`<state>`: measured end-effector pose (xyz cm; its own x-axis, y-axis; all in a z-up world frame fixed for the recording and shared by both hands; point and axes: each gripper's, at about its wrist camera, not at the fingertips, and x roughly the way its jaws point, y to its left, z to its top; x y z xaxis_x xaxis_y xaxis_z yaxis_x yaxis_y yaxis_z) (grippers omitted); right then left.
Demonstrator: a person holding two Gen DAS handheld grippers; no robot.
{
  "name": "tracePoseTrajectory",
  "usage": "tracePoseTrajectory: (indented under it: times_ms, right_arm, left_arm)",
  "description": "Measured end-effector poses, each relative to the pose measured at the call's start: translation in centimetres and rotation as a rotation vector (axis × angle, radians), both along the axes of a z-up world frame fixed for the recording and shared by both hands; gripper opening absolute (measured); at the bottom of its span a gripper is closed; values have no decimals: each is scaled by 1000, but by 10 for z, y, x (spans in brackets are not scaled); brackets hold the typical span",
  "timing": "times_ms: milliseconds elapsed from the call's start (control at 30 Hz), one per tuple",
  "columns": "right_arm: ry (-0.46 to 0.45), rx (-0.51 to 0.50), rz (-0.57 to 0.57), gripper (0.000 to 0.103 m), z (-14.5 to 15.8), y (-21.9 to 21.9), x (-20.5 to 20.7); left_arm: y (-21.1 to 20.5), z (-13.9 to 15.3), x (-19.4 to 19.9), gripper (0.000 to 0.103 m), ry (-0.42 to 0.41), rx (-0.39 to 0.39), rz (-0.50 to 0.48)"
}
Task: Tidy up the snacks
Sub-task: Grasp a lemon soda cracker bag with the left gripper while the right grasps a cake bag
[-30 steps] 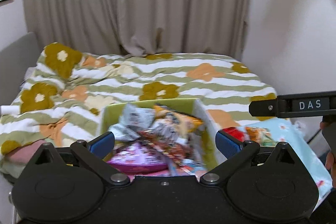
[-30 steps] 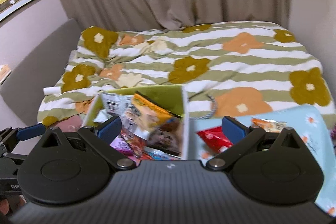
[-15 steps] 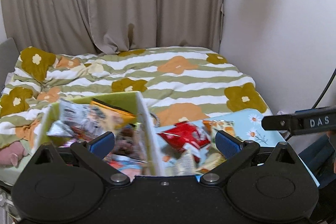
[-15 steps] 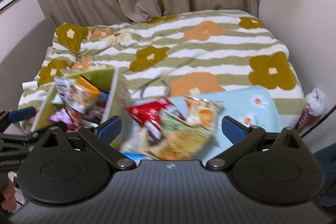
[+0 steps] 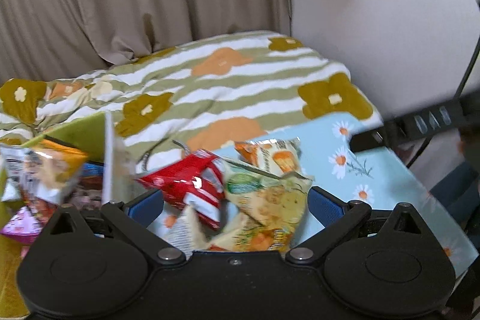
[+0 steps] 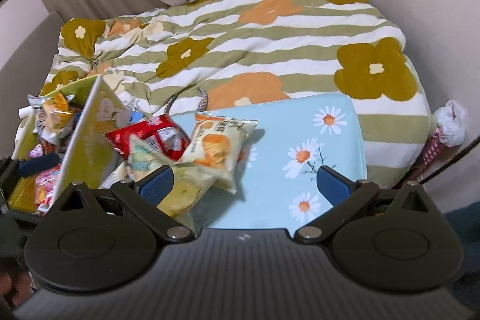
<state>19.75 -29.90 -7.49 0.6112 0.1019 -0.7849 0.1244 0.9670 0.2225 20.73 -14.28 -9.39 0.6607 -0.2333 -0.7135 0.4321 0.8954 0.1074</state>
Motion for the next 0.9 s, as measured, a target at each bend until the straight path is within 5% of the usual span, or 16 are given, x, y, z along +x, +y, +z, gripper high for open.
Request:
tracePoseTrajectory:
  times_ms: [533, 667, 900]
  right_arm:
    - [68, 119, 74, 103, -70, -3, 85]
    - [87, 127, 91, 103, -79, 5, 96]
    - [110, 127, 98, 103, -88, 15, 109]
  left_arm:
    - [-51, -90, 34, 90, 108, 173, -30]
    - [-47, -100, 40, 71, 153, 162, 5]
    - [-36, -95, 40, 63, 186, 99, 63]
